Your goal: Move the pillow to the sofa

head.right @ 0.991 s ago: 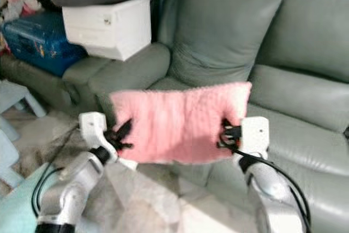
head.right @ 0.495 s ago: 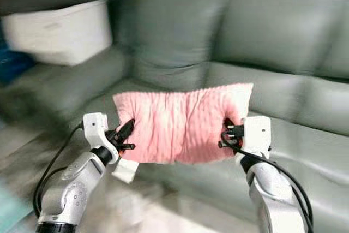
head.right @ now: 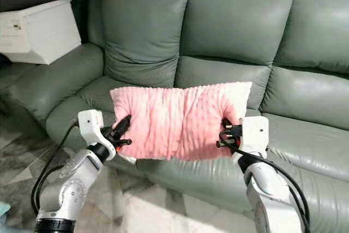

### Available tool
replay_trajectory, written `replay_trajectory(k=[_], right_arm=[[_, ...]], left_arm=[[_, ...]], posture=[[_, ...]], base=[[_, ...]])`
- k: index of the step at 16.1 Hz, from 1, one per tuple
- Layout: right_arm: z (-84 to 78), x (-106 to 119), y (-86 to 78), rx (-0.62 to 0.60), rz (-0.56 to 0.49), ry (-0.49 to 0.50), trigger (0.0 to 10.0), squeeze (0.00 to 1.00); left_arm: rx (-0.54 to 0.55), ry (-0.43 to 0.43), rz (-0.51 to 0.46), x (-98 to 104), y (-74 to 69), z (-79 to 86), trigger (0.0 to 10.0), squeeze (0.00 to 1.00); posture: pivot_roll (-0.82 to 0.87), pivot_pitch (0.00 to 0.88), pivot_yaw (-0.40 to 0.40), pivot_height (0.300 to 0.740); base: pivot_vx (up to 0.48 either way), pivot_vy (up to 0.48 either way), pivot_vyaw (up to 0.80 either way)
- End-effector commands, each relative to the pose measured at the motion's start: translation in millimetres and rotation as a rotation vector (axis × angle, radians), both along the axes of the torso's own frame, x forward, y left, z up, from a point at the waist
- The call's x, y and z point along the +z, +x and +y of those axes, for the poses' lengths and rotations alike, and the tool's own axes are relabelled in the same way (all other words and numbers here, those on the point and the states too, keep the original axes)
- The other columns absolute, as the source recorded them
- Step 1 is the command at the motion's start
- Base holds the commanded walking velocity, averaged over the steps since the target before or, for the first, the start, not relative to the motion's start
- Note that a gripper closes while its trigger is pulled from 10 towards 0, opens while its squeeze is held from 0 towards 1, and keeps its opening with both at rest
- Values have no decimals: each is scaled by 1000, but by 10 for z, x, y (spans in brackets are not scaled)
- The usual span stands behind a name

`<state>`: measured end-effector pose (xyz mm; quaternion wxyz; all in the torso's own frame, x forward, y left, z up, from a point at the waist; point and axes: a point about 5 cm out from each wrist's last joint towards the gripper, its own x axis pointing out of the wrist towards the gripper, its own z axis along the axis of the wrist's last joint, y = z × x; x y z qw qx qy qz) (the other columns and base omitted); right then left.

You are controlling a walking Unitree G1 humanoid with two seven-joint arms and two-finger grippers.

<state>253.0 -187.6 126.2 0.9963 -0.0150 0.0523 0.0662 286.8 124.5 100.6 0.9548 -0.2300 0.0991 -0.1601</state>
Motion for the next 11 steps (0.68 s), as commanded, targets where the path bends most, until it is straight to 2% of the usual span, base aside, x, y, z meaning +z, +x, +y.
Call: replay_trajectory(k=[1, 3, 11], right_arm=[[52, 105, 29, 22, -48, 1, 10000, 0], [51, 99, 29, 20, -45, 1, 10000, 0], [63, 85, 27, 17, -37, 7, 10000, 0]], left_arm=[[-3, 5, -41, 85, 39, 17, 10000, 0], [-3, 5, -45, 89, 46, 19, 10000, 0], [-2, 7, -39, 81, 50, 33, 10000, 0]], posture=[[-252, 0, 26, 740], [-252, 0, 28, 740], [-250, 0, 34, 740]], base=[[0, 0, 0], [0, 0, -253], [0, 0, -792]])
